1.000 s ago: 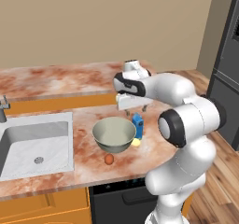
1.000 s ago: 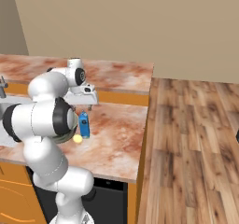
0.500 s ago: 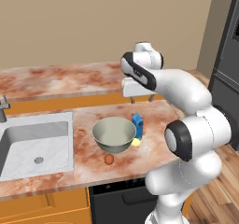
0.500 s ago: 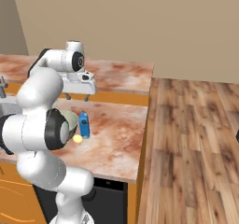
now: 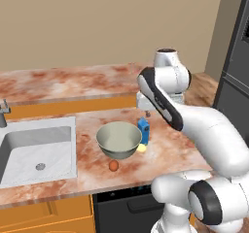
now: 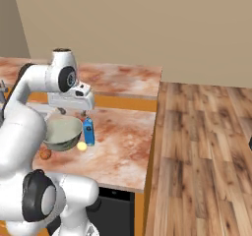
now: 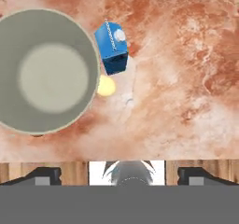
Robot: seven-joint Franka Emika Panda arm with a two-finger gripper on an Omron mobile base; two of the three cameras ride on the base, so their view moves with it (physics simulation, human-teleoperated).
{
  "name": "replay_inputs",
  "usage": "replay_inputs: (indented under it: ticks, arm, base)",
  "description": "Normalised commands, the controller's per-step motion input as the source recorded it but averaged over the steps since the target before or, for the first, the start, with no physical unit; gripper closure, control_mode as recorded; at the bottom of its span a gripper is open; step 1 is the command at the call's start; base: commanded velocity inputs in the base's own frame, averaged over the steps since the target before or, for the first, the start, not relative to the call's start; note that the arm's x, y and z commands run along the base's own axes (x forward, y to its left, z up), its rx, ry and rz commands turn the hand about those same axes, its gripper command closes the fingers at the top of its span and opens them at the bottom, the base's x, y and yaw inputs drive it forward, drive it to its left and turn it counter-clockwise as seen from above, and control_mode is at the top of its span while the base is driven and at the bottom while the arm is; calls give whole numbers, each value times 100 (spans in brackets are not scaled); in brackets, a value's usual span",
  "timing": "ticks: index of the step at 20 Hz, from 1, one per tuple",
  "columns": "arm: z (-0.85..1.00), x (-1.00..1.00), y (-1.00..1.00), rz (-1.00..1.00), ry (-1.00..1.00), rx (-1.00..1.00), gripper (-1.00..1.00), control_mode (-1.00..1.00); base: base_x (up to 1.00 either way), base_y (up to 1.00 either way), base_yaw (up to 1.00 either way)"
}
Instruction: Gather the eggs and milk located in the vicinity of the sink area and place them right next to the bowl.
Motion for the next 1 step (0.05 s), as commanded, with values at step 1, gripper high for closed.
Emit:
replay_inputs:
  ticks: [1]
  arm:
    - [11, -100, 0, -1, -23, -7, -100, -100]
  base:
    - [0, 0, 0]
